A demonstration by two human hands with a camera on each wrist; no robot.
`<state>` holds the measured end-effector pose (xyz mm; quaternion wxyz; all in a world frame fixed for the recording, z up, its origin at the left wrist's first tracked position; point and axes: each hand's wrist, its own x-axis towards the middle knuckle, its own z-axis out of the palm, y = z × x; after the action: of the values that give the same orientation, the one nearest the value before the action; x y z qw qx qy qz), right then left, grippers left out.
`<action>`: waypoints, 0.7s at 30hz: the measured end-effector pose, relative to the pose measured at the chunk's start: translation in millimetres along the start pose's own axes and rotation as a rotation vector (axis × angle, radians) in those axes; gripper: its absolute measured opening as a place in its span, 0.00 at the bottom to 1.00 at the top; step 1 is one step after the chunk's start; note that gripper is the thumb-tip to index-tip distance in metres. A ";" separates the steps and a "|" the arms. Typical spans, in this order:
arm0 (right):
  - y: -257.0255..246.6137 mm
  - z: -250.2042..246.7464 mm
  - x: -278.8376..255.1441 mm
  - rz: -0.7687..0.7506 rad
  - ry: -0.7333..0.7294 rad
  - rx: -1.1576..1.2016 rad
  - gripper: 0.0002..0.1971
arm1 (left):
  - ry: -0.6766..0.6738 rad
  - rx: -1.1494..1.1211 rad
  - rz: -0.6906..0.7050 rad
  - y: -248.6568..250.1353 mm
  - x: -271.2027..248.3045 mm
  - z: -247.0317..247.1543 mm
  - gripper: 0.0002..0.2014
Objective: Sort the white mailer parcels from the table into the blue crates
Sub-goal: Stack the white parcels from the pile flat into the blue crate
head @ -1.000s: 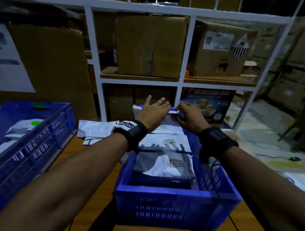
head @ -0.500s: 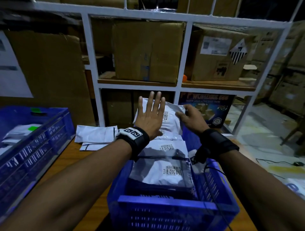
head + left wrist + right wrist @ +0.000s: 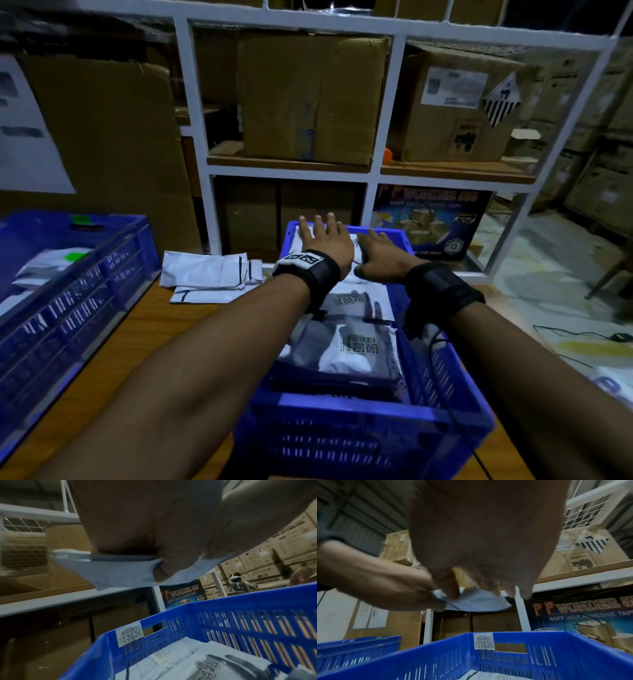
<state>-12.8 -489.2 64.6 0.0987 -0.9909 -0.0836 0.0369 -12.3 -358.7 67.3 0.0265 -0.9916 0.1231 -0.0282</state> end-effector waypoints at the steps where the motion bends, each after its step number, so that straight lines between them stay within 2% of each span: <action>1: 4.2 7.3 4.5 0.005 -0.037 -0.059 0.43 | -0.033 -0.009 -0.007 5.4 -0.7 3.1 0.38; 2: 8.7 16.2 10.8 -0.003 -0.062 -0.084 0.51 | -0.065 -0.018 -0.012 9.2 -1.6 6.8 0.39; 3: 9.5 21.7 10.8 0.004 -0.090 -0.106 0.52 | -0.094 -0.029 -0.016 13.1 -2.8 11.1 0.39; 6: 4.0 34.8 2.8 0.004 -0.143 -0.105 0.41 | -0.174 -0.056 -0.023 18.9 -8.4 24.8 0.38; 8: 1.3 45.0 -3.0 0.009 -0.164 -0.116 0.38 | -0.224 -0.057 -0.021 20.2 -14.0 34.2 0.37; 16: 7.0 81.3 -18.8 0.000 -0.315 -0.124 0.46 | -0.294 -0.054 0.053 13.3 -42.8 62.8 0.41; 21: 5.9 95.3 -32.0 0.021 -0.453 -0.224 0.55 | -0.336 -0.036 0.078 11.6 -54.2 79.5 0.44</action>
<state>-51.8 -482.4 -28.0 -0.0332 -0.9630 -0.0970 0.2494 -62.6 -352.9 -15.3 0.0301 -0.9771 0.1558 0.1414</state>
